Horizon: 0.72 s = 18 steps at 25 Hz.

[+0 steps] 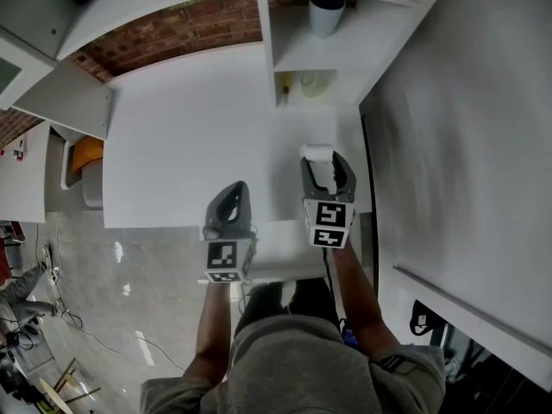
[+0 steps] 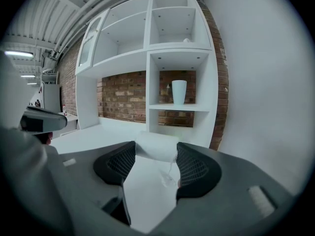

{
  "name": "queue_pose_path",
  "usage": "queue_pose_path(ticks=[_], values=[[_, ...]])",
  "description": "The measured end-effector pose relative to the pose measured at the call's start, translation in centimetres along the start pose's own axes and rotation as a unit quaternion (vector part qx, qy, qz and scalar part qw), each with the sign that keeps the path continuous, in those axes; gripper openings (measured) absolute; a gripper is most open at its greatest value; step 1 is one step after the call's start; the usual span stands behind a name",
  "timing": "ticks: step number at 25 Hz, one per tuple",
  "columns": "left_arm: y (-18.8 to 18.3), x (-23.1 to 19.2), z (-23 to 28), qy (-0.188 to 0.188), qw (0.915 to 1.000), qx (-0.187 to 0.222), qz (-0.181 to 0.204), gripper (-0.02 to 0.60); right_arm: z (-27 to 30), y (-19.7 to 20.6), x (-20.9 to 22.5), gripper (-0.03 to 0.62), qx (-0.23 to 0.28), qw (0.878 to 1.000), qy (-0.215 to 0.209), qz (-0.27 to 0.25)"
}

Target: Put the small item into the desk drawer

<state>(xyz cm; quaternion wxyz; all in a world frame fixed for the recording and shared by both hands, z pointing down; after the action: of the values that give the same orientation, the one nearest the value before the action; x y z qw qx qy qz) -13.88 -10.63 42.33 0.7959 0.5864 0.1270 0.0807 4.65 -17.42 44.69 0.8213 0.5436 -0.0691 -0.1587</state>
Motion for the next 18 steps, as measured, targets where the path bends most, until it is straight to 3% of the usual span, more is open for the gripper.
queue_pose_path(ticks=[18], values=[[0.5, 1.8, -7.1, 0.051, 0.9986, 0.012, 0.011, 0.012, -11.9, 2.2, -4.0, 0.267, -0.004, 0.999, 0.037, 0.023]])
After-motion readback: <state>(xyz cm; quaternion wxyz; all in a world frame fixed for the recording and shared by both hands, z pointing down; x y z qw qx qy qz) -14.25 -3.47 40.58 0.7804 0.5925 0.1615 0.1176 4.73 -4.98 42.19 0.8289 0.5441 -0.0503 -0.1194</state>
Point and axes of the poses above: the fingertips, and each gripper's own axes: z forward along the fingers, x to its right, y out of its underside, the point moved 5 cm from there along -z, backward along the fingers, and after that the axes turned 3 degrees about -z, right-handed, at the moved point
